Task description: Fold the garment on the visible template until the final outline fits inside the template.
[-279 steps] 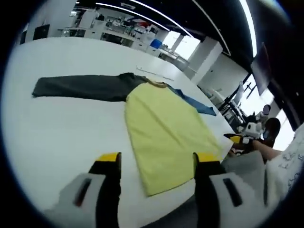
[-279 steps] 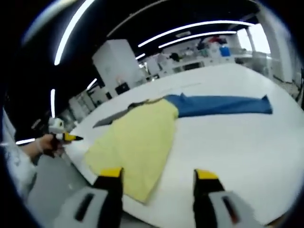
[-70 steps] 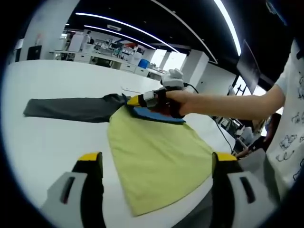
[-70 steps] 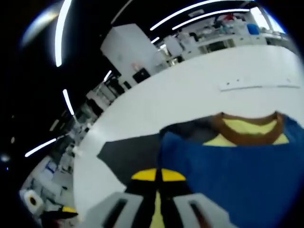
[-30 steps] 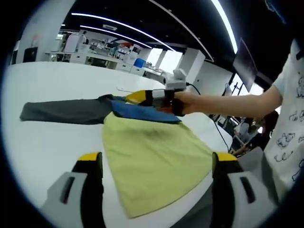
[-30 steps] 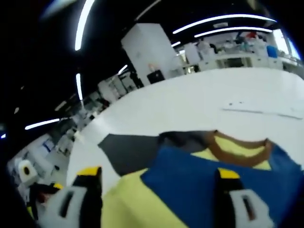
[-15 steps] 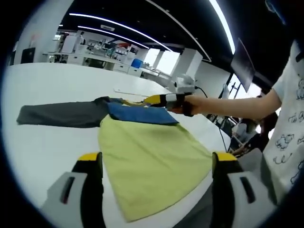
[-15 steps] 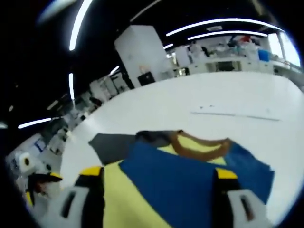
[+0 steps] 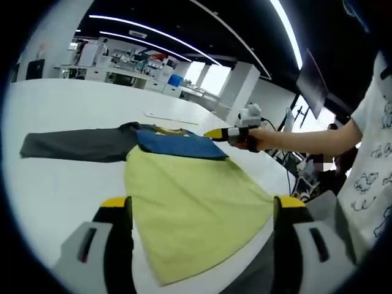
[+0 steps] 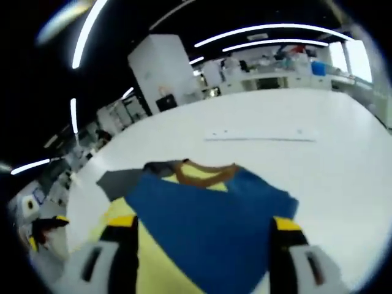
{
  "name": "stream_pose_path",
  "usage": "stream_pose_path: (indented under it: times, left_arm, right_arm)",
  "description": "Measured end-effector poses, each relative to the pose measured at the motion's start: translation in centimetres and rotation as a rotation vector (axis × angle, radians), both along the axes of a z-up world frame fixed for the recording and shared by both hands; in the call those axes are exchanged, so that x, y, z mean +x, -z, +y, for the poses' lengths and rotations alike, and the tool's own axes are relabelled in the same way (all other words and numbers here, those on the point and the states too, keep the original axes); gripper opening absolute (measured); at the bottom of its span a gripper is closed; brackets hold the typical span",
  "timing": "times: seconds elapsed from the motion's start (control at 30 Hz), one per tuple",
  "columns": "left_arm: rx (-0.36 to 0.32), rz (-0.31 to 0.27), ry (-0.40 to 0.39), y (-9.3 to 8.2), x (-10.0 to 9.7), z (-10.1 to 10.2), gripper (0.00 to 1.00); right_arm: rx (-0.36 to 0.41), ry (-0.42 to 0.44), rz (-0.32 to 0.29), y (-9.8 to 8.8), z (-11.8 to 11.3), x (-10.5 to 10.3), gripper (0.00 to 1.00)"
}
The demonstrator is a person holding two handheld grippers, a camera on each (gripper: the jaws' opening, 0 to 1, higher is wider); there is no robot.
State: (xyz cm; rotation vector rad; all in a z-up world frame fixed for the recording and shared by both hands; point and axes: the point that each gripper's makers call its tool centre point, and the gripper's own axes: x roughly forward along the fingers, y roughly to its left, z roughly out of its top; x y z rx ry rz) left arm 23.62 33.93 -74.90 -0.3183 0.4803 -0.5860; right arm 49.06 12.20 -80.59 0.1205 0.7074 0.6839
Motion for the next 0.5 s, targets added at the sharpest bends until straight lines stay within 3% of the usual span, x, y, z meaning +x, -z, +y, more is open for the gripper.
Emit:
stream_pose_path:
  times: [0.27, 0.5]
  left_arm:
    - [-0.003, 0.001, -0.001, 0.1, 0.0, -0.3, 0.93]
    - [-0.003, 0.008, -0.007, 0.4, -0.2, -0.2, 0.93]
  right_arm:
    - [0.008, 0.087, 0.043, 1.0, -3.2, -0.4, 0.8]
    - [0.056, 0.15, 0.105, 2.0, -4.7, -0.2, 0.62]
